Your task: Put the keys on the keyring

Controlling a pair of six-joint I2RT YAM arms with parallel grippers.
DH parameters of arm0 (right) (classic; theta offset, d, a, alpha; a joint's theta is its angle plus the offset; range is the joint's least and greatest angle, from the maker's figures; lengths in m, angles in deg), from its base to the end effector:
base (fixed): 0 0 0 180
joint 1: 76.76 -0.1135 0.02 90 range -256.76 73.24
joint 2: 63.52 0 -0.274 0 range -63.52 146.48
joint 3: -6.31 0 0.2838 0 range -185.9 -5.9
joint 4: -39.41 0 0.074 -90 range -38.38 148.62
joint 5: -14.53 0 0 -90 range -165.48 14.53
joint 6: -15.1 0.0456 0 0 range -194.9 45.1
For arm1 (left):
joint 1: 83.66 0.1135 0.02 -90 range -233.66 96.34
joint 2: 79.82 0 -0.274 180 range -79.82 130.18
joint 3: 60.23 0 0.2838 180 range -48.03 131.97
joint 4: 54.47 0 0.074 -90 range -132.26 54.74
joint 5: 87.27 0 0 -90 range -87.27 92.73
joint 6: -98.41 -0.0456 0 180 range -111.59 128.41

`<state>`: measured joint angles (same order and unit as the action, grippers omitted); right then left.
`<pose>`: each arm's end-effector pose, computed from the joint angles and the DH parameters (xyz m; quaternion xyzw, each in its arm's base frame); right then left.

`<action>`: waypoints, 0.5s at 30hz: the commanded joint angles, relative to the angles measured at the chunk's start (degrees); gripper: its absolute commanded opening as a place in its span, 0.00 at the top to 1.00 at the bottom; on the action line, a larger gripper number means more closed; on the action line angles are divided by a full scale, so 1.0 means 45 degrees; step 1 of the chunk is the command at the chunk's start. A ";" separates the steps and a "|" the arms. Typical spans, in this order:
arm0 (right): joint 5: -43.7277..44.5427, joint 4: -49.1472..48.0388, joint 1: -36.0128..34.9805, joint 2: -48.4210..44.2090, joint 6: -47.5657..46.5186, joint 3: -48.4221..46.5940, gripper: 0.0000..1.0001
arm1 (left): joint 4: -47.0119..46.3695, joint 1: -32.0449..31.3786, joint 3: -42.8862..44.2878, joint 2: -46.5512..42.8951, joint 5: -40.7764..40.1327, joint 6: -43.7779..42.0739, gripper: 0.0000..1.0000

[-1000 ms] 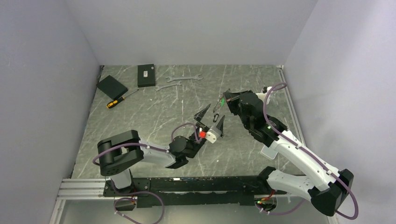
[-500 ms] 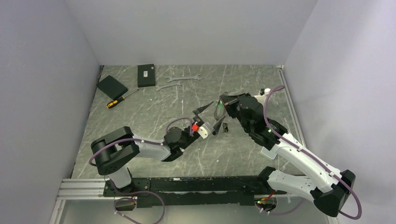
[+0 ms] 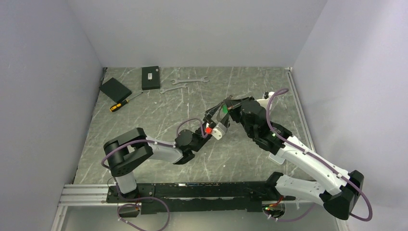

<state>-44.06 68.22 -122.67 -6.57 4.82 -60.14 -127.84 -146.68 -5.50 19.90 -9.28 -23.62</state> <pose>0.1959 0.1681 0.3527 0.3782 0.7058 0.3945 0.4508 0.1769 -0.3266 0.2393 0.3150 0.4102 -0.1766 0.8374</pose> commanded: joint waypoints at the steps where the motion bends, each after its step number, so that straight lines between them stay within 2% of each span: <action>1: 0.0007 -0.0874 -0.0401 0.0035 -0.0059 -0.0154 1.00 | -0.0767 -0.0323 0.0804 0.0379 -0.1501 -0.1546 0.43; 3: 0.0197 -0.0894 -0.0422 -0.0007 -0.0105 -0.0145 1.00 | -0.0767 -0.0513 0.0880 0.0413 -0.1730 -0.2106 0.42; 10: 0.0196 -0.0836 -0.0500 0.0001 -0.0238 -0.0310 1.00 | -0.0767 -0.0745 0.1451 0.0719 -0.3143 -0.3620 0.71; 15: 0.0194 -0.0779 -0.0576 -0.0017 -0.0311 -0.0218 1.00 | -0.0767 -0.0741 0.1512 0.0598 -0.3192 -0.3796 0.81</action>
<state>-41.21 67.80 -123.68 -6.22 4.15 -60.14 -128.38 -149.81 -1.07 22.83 -21.85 -37.96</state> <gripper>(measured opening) 0.017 0.218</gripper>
